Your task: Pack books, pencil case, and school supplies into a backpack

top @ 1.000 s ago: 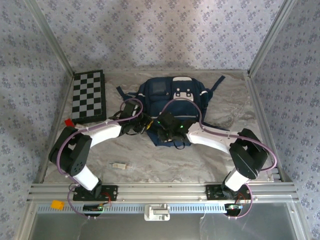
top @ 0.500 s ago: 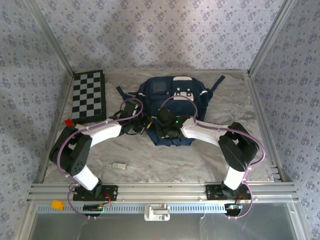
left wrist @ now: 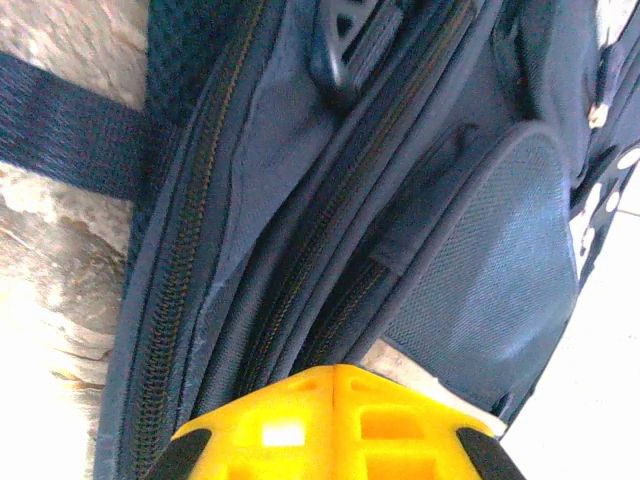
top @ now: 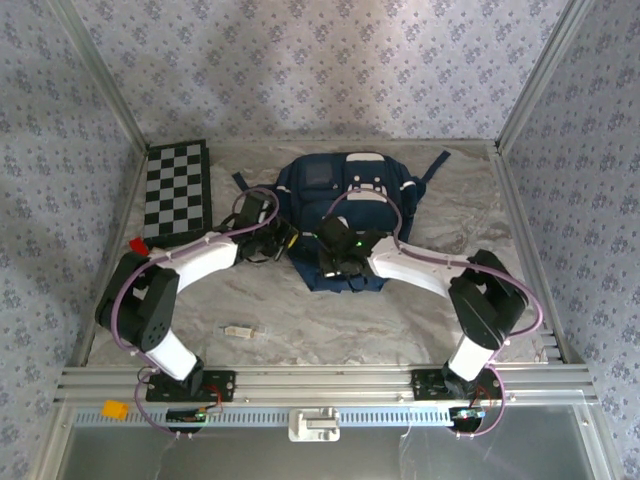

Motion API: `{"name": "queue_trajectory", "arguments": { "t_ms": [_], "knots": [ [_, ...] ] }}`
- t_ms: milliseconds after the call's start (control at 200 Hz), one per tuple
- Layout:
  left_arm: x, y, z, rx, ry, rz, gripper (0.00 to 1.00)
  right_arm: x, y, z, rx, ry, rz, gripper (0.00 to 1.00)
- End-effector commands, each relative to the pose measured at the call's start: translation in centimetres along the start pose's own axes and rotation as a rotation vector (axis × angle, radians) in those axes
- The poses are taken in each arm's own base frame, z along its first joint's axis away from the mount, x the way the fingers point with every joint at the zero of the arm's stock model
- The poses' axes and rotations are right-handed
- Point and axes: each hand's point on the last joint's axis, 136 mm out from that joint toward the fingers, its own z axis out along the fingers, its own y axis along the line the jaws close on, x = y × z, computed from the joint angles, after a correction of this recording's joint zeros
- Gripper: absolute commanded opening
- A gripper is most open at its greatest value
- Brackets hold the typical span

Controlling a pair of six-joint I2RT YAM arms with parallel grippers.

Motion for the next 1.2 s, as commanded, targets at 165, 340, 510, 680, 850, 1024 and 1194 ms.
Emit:
{"name": "queue_trajectory", "arguments": {
  "t_ms": [165, 340, 510, 680, 850, 1024, 1194],
  "knots": [
    [1.4, 0.8, -1.6, -0.089, 0.014, 0.076, 0.21, -0.7, -0.5, -2.9, 0.006, -0.057, 0.038, 0.04],
    [1.6, 0.6, 0.1, -0.111, 0.025, 0.116, 0.34, -1.3, -0.2, -3.9, -0.021, -0.083, 0.052, 0.09],
    [1.3, -0.3, 1.5, -0.123, 0.034, 0.160, 0.37, -1.1, -0.5, -3.9, -0.023, -0.087, 0.064, 0.12],
    [1.1, 0.7, 2.6, -0.127, 0.033, 0.118, 0.52, -0.6, -1.1, -3.6, -0.025, -0.084, 0.082, 0.16],
    [0.7, -0.1, 4.3, -0.153, 0.034, 0.128, 0.54, -0.5, -1.2, -3.4, -0.030, -0.081, 0.091, 0.17],
    [0.6, -2.1, 4.9, -0.091, 0.029, 0.118, 0.35, -0.5, -1.4, -3.3, -0.025, -0.083, 0.095, 0.17],
    [0.8, -4.6, 2.9, -0.019, 0.043, 0.091, 0.06, -0.8, -2.2, -3.9, 0.005, -0.093, 0.088, 0.22]
  ]
}}
